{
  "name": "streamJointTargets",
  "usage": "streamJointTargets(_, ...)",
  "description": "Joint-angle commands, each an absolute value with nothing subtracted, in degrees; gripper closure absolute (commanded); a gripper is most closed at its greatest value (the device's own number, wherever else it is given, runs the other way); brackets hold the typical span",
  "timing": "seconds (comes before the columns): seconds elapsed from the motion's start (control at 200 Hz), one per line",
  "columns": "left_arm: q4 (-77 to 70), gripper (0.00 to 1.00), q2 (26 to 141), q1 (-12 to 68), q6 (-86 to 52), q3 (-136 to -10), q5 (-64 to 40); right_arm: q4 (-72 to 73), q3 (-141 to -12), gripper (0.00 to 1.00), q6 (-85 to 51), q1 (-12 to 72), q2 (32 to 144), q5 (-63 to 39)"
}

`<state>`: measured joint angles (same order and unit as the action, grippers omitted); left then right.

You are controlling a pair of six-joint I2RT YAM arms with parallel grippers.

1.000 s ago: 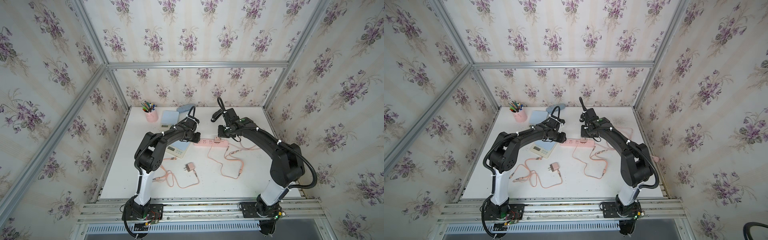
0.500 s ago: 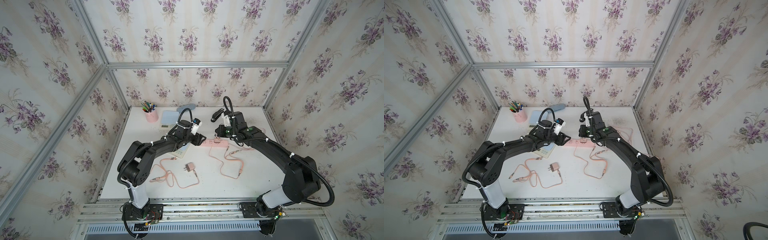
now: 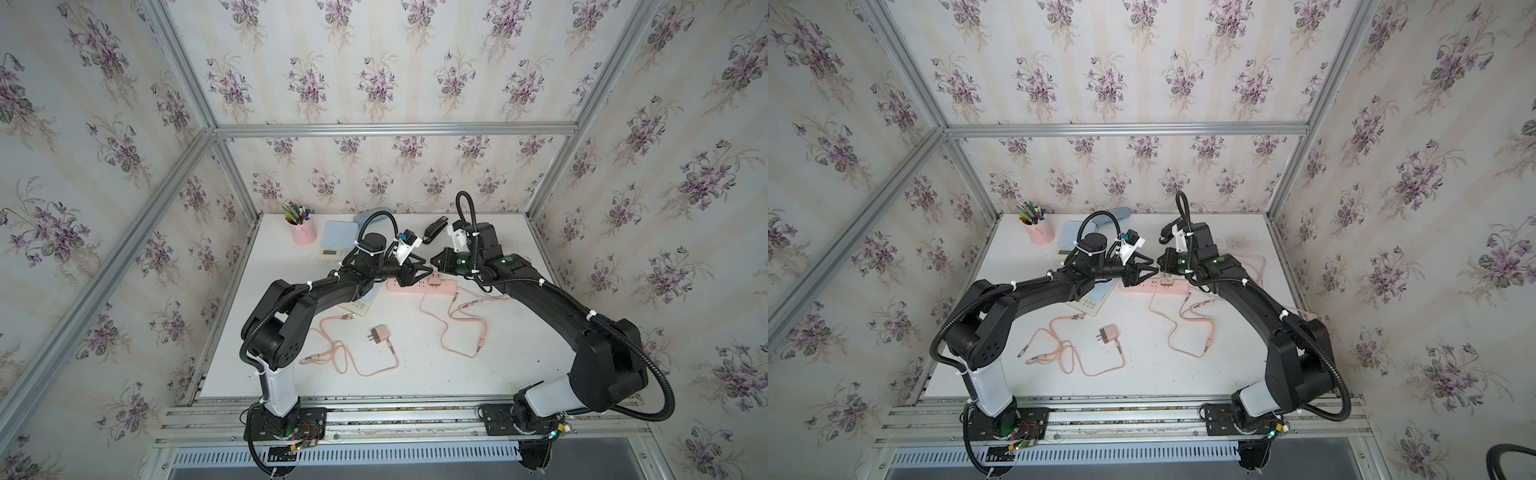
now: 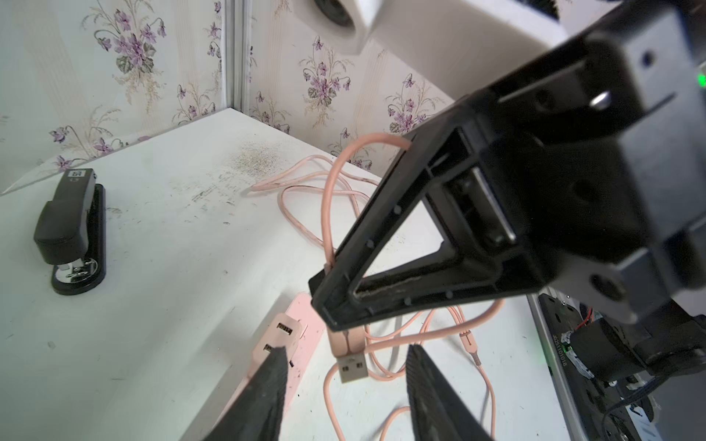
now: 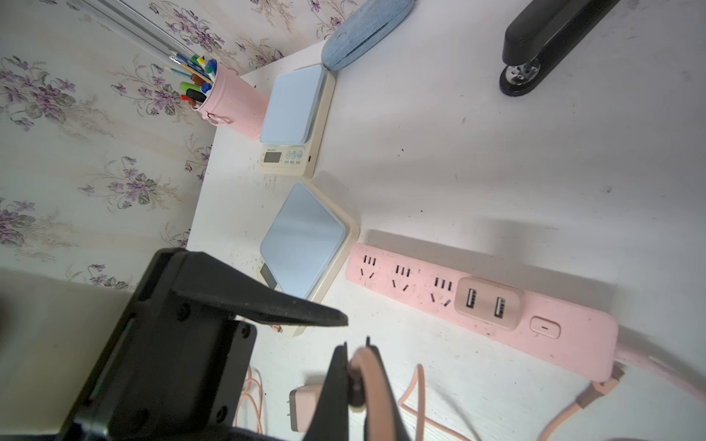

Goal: Charge the electronic scale
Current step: Insert the charging cable into the plug.

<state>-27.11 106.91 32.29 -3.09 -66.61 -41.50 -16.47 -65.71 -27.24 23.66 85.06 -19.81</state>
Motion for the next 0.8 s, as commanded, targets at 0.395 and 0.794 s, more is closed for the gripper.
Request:
streamJointTargets(0.395, -28.3, 0.6, 109.0, 32.5, -3.7, -69.9, -41.6, -11.2, -63.6, 1.0, -34.7, 23.5, 83.1, -23.5)
streamJointTargets(0.794, -24.1, 0.76, 108.9, 32.6, -1.3, -71.1, -41.6, -12.0, -63.9, 1.0, -37.1, 23.0, 81.8, -21.5)
